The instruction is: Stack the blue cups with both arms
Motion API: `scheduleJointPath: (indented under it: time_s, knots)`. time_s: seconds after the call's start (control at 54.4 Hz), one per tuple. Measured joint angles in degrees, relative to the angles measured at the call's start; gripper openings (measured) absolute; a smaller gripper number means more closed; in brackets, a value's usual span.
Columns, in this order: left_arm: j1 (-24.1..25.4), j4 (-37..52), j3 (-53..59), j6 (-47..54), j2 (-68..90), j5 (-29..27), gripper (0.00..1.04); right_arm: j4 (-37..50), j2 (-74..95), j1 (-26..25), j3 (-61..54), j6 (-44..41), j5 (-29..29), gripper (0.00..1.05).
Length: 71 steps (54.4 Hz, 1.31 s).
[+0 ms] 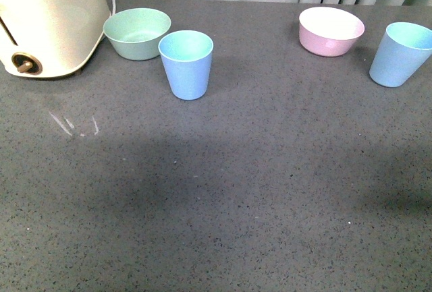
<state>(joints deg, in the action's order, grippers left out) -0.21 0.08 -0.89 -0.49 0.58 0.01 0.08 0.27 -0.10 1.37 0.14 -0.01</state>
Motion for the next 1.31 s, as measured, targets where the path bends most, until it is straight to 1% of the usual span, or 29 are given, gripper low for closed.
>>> scheduleJointPath:
  time_s: [0.534, 0.552, 0.57, 0.589, 0.607, 0.625, 0.662, 0.699, 0.809, 0.883, 0.975, 1.085, 1.196, 1.306]
  knots:
    - [0.0, 0.0, 0.0, 0.0, 0.0, 0.0, 0.96, 0.0, 0.0, 0.0, 0.0, 0.02, 0.0, 0.96]
    - [0.04, -0.11, -0.04, -0.02, 0.09, 0.17, 0.96, 0.0, 0.0, 0.0, 0.0, 0.0, 0.0, 0.96]
    - [0.48, -2.4, -0.76, -0.11, 1.38, 1.79, 0.96, 0.0, 0.0, 0.0, 0.0, 0.0, 0.0, 0.96]
    - [0.92, -8.72, -3.28, -0.37, 4.15, 5.2, 0.96, 0.0, 0.0, 0.0, 0.0, 0.0, 0.04, 0.96]
    - [0.96, -12.7, -5.35, -0.5, 7.23, 6.67, 0.96, 0.0, 0.02, 0.0, 0.0, 0.02, 0.02, 0.96]
    - [0.83, -16.85, -7.91, -0.74, 11.74, 7.72, 0.96, 0.0, 0.0, 0.0, 0.0, 0.0, 0.02, 0.96]
    - [0.07, -19.96, -11.47, -0.81, 19.43, 7.28, 0.96, 0.0, 0.0, 0.0, 0.0, 0.0, -0.02, 0.96]
    - [-1.16, -18.1, -14.69, -1.01, 27.61, 6.36, 0.96, 0.0, 0.0, 0.0, 0.0, 0.0, 0.02, 0.96]
    - [-4.7, -10.54, -22.88, -2.75, 44.11, 6.71, 0.96, 0.0, 0.0, 0.0, 0.0, 0.0, 0.02, 0.96]
    - [-7.45, -5.77, -30.69, -5.77, 57.46, 7.13, 0.96, 0.0, 0.0, 0.0, 0.0, 0.0, 0.02, 0.96]
    - [-9.53, -4.07, -38.07, -8.76, 68.91, 7.8, 0.96, 0.0, 0.0, 0.0, 0.0, 0.02, 0.02, 0.96]
    - [-12.02, -4.02, -46.66, -12.04, 81.09, 8.33, 0.96, 0.0, 0.0, 0.0, 0.0, 0.0, 0.02, 0.96]
    - [-14.67, -3.21, -55.76, -14.1, 92.78, 4.55, 0.96, 0.0, 0.0, 0.0, 0.0, 0.0, 0.02, 0.96]
    - [-16.66, -4.24, -62.38, -15.93, 99.91, 3.72, 0.96, 0.0, 0.0, 0.0, 0.0, 0.02, 0.02, 0.96]
